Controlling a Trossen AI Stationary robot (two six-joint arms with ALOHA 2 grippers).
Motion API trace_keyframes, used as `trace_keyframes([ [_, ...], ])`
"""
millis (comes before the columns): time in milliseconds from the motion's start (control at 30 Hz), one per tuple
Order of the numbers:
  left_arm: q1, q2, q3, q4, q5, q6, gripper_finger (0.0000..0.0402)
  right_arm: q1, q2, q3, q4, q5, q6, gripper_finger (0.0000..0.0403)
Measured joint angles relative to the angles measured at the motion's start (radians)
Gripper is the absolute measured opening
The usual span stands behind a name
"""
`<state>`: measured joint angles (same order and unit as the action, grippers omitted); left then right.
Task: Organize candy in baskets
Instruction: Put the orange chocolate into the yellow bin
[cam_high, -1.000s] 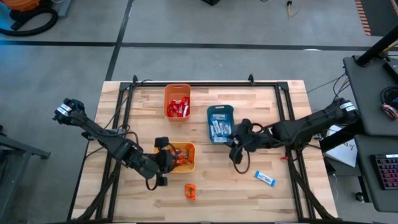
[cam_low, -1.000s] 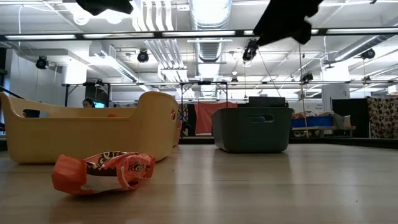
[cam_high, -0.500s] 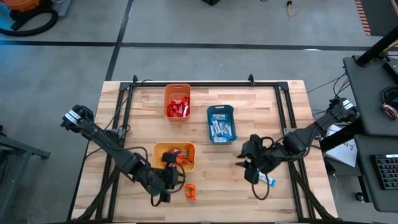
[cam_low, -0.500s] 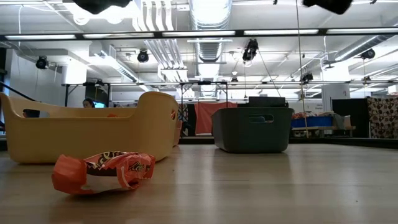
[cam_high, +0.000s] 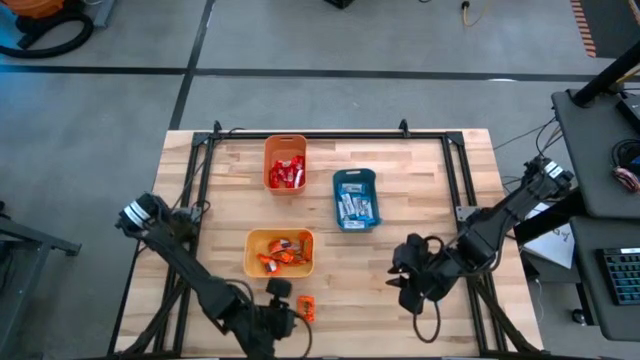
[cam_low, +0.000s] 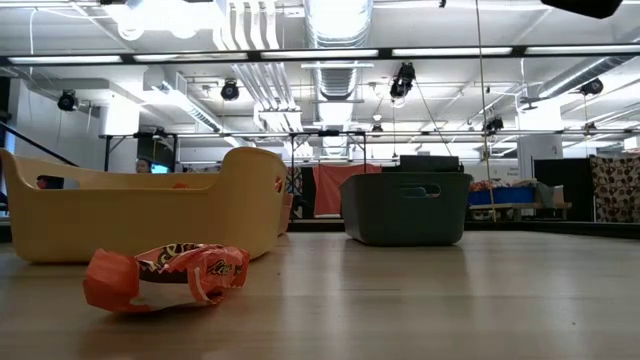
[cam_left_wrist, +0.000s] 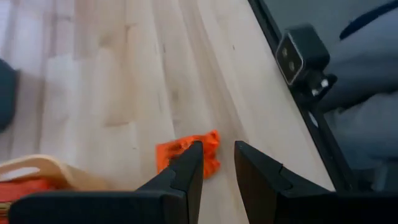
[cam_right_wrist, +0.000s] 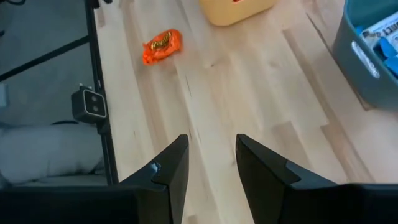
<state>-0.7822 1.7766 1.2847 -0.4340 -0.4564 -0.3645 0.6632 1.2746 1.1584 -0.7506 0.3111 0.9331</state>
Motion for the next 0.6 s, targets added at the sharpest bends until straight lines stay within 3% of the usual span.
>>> trace_keyframes([
  [333,-0.011,0.101,0.026,0.013,-0.002,-0.131,0.0082,0.037,0.072,0.000,0.001,-0.004,0.056,0.0130],
  [600,-0.011,0.166,0.017,0.086,-0.041,-0.143,0.0162,0.066,0.108,0.000,0.008,-0.005,0.092,0.0133],
])
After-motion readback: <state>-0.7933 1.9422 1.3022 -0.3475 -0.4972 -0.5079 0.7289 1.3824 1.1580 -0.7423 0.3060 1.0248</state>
